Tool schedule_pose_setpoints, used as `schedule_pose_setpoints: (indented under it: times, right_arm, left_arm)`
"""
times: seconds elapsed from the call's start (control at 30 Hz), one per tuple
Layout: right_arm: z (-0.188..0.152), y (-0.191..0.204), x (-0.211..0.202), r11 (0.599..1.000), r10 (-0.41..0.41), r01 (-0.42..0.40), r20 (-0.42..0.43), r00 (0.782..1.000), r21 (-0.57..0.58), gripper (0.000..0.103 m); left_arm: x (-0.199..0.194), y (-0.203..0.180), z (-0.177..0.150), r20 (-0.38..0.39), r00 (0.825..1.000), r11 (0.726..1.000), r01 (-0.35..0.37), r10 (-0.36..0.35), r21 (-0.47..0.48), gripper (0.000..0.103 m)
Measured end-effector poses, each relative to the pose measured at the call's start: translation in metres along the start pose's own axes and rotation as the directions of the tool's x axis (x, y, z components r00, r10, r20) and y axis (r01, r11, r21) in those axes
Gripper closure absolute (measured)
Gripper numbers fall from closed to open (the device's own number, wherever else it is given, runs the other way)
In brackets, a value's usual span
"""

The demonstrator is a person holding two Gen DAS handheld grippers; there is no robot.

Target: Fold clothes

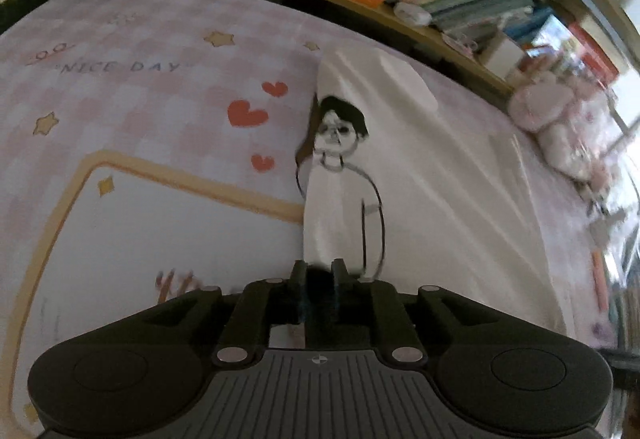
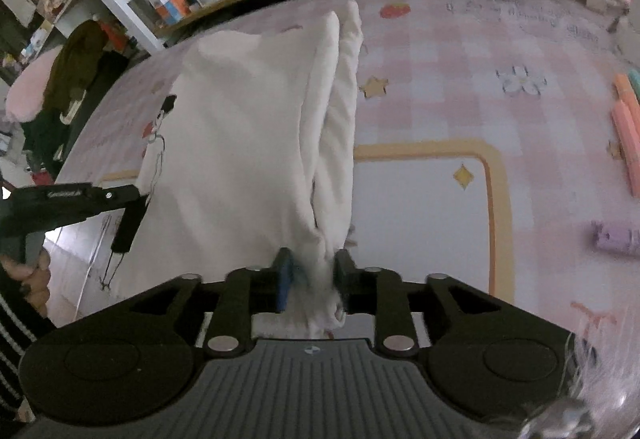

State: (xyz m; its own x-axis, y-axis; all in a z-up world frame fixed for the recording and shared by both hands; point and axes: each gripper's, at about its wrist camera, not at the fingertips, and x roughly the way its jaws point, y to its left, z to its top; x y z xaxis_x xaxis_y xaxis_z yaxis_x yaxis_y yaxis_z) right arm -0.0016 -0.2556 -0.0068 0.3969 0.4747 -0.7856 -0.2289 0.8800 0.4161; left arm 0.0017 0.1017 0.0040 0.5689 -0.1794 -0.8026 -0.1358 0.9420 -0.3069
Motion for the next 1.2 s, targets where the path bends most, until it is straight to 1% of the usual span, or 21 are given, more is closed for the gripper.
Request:
schedule_pose_setpoints:
  times: [0.07,0.13,0.2,0.27,0.3,0.33,0.37,0.4,0.43,0.5,0.57,0.63,0.7,0.8,0.87,0.9,1.03,1.1,1.13,1.17,1.2]
  right_arm:
    - [-0.004,-0.006,-0.003,1.0,0.017,-0.017,-0.02,1.0,0.019,0.076]
    - [-0.008,-0.01,-0.006,0.998,0.042,-0.04,-0.046,0.998,0.042,0.076]
    - [-0.011,-0.013,-0.008,0.996,0.066,-0.062,-0.07,0.995,0.065,0.076]
    - [-0.012,-0.014,-0.008,0.994,0.078,-0.072,-0.076,0.994,0.077,0.076]
    - [-0.011,-0.014,-0.008,0.994,0.078,-0.072,-0.077,0.994,0.08,0.077]
    - [-0.011,-0.012,-0.007,0.995,0.075,-0.069,-0.076,0.994,0.079,0.082]
    - [-0.011,-0.01,-0.007,0.995,0.071,-0.065,-0.075,0.995,0.074,0.087]
    - [-0.011,-0.007,-0.007,0.996,0.067,-0.062,-0.073,0.995,0.07,0.088]
    - [-0.012,-0.004,-0.007,0.997,0.061,-0.057,-0.07,0.996,0.057,0.089]
    - [-0.012,0.004,-0.008,0.998,0.054,-0.053,-0.061,0.997,0.018,0.09]
    - [-0.014,0.007,-0.009,0.998,0.065,-0.064,-0.055,0.996,0.012,0.091]
    - [-0.016,0.005,-0.007,0.998,0.062,-0.06,-0.058,0.996,0.027,0.091]
    - [-0.018,0.002,-0.007,0.997,0.066,-0.063,-0.058,0.996,0.049,0.09]
    - [-0.02,-0.001,-0.008,0.995,0.066,-0.062,-0.061,0.996,0.073,0.085]
    - [-0.022,-0.001,-0.009,0.995,0.059,-0.053,-0.063,0.996,0.084,0.08]
    - [-0.022,-0.002,-0.011,0.995,0.057,-0.051,-0.063,0.996,0.087,0.079]
    - [-0.024,-0.003,-0.014,0.994,0.052,-0.045,-0.064,0.997,0.102,0.075]
    - [-0.025,-0.005,-0.016,0.993,0.048,-0.041,-0.065,0.997,0.111,0.071]
    - [-0.026,-0.005,-0.016,0.992,0.047,-0.039,-0.067,0.997,0.117,0.067]
    - [-0.026,-0.005,-0.017,0.992,0.046,-0.037,-0.07,0.996,0.122,0.063]
    - [-0.026,-0.005,-0.018,0.991,0.046,-0.036,-0.075,0.996,0.126,0.061]
  left_arm:
    - [-0.006,0.0,-0.01,-0.018,1.0,1.0,0.006,-0.006,0.013,0.084]
    - [-0.012,0.0,-0.021,-0.033,0.999,1.0,0.013,-0.013,0.018,0.077]
    - [-0.015,0.0,-0.027,-0.039,0.999,1.0,0.027,-0.027,0.012,0.075]
    - [-0.017,-0.001,-0.032,-0.038,0.999,0.999,0.039,-0.039,0.003,0.075]
    - [-0.018,-0.001,-0.033,-0.038,0.998,0.999,0.04,-0.04,-0.004,0.077]
    - [-0.018,-0.002,-0.033,-0.036,0.999,0.999,0.041,-0.041,-0.006,0.081]
    - [-0.018,-0.005,-0.033,-0.029,0.999,0.999,0.04,-0.04,-0.002,0.089]
    - [-0.019,-0.009,-0.033,-0.021,0.999,0.999,0.037,-0.037,0.009,0.099]
    - [-0.021,-0.013,-0.034,-0.008,1.0,0.999,0.023,-0.023,0.034,0.099]
    - [-0.025,-0.023,-0.033,0.024,0.999,0.996,-0.028,0.026,0.087,0.099]
    - [-0.024,-0.023,-0.031,0.024,0.999,0.993,-0.05,0.047,0.104,0.099]
    - [-0.019,-0.018,-0.031,-0.01,0.999,0.995,-0.039,0.041,0.095,0.099]
    - [-0.019,-0.015,-0.031,-0.018,1.0,0.996,-0.021,0.023,0.091,0.099]
    - [-0.019,-0.01,-0.031,-0.025,1.0,0.997,-0.012,0.014,0.078,0.092]
    - [-0.02,-0.007,-0.03,-0.023,1.0,0.998,-0.01,0.012,0.056,0.091]
    - [-0.021,-0.007,-0.03,-0.018,1.0,0.999,-0.013,0.014,0.053,0.09]
    - [-0.031,-0.015,-0.033,0.012,0.999,0.993,-0.034,0.033,0.112,0.09]
    - [-0.037,-0.021,-0.036,0.017,0.999,0.987,-0.04,0.037,0.159,0.089]
    - [-0.039,-0.024,-0.037,0.02,0.999,0.982,-0.043,0.04,0.182,0.088]
    - [-0.042,-0.027,-0.038,0.023,0.999,0.978,-0.046,0.042,0.205,0.086]
    - [-0.044,-0.03,-0.039,0.026,0.999,0.972,-0.049,0.044,0.228,0.078]
